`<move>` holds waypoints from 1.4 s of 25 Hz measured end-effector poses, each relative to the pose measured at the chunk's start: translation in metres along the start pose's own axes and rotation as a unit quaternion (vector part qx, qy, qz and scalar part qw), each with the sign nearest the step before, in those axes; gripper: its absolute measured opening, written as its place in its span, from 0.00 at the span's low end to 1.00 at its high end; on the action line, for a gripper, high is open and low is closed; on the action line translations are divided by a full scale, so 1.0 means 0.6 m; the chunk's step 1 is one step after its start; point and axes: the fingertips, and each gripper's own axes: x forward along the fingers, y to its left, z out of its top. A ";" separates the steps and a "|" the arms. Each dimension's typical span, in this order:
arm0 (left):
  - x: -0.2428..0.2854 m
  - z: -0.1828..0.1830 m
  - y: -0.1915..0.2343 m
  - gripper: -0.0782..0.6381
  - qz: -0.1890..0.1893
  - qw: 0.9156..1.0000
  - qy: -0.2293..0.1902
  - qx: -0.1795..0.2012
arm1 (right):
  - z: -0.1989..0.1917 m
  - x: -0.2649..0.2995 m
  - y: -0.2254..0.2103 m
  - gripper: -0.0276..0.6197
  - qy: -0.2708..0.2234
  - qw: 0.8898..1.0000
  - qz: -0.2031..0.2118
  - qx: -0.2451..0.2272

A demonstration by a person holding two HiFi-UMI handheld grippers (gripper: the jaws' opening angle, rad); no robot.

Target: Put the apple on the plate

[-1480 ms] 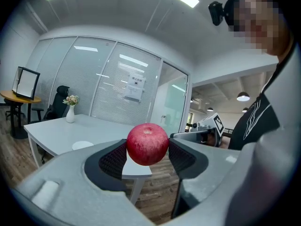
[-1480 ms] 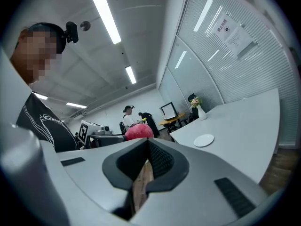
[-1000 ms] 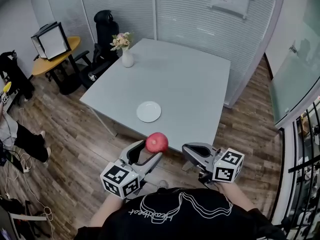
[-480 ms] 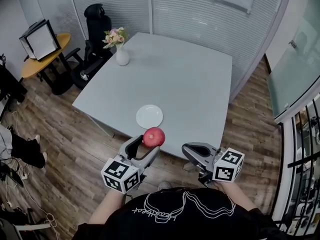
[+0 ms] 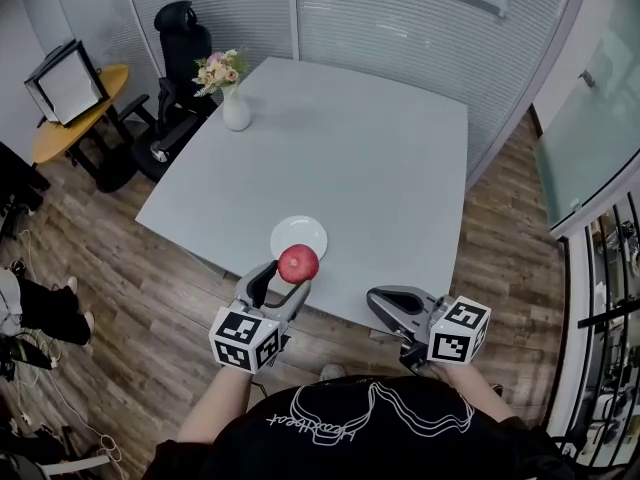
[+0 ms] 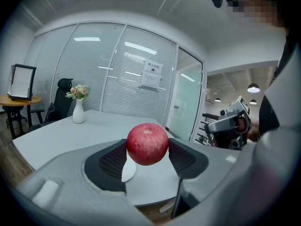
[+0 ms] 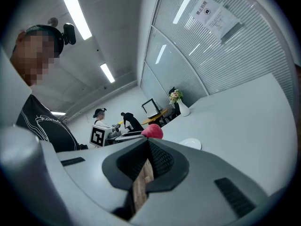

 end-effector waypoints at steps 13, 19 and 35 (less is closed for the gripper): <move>0.110 -0.068 0.087 0.51 0.032 0.998 0.047 0.029 | 0.003 0.009 -0.069 0.06 0.001 0.999 -0.032 0.020; 0.152 -0.107 0.126 0.51 0.049 0.996 0.069 0.030 | 0.006 0.001 -0.093 0.06 -0.004 0.999 -0.044 0.029; 0.220 -0.198 0.171 0.51 0.074 0.988 0.131 0.017 | -0.002 -0.021 -0.124 0.06 -0.004 0.996 -0.072 0.045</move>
